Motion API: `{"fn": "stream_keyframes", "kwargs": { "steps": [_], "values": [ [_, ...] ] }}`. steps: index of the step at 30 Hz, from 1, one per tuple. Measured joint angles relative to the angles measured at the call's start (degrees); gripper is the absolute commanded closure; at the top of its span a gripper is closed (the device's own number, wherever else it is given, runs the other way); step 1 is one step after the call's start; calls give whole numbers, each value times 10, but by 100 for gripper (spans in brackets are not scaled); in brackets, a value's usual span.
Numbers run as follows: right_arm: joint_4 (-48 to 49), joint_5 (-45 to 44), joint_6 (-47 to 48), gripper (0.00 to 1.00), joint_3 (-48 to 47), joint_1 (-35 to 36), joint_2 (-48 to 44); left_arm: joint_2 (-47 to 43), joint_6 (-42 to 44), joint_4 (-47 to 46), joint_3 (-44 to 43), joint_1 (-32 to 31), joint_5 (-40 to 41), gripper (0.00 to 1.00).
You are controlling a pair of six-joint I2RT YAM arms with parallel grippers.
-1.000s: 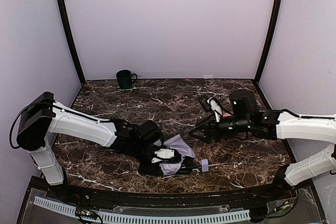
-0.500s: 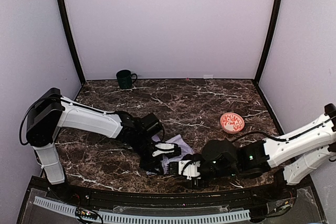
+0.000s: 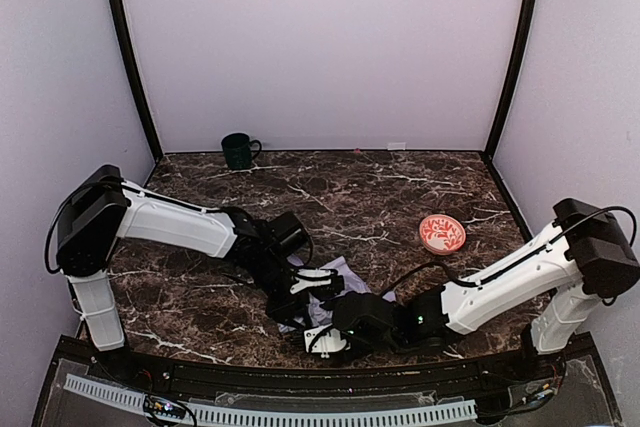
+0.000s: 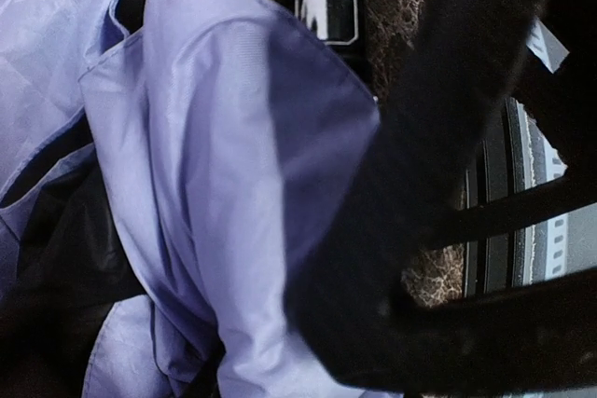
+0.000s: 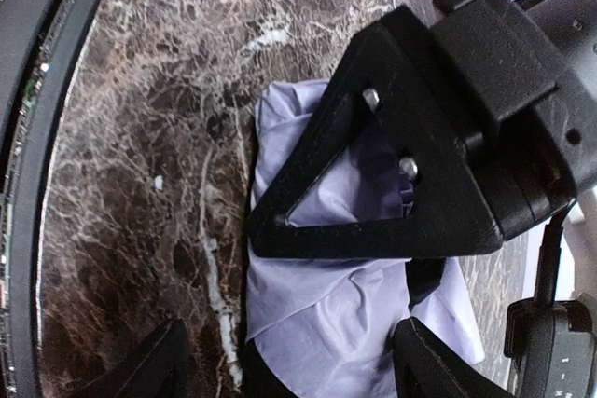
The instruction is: Put away the umbrella
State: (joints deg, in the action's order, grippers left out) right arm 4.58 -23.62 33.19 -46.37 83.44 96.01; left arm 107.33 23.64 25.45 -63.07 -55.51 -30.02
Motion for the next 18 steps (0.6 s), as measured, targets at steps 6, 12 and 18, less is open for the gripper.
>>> {"fn": "stream_keyframes", "kwargs": {
  "steps": [6, 12, 18],
  "values": [
    [12, -13, 20, 30, 0, -23, 12, 4, -3, 5, -3, 5, -11, 84],
    [13, -7, 26, 52, -8, -44, 35, 8, -7, 10, -7, 8, -21, 85],
    [8, 19, 14, 84, -8, -50, 35, 9, -3, 16, -11, 8, -25, 68]
  ]
}}
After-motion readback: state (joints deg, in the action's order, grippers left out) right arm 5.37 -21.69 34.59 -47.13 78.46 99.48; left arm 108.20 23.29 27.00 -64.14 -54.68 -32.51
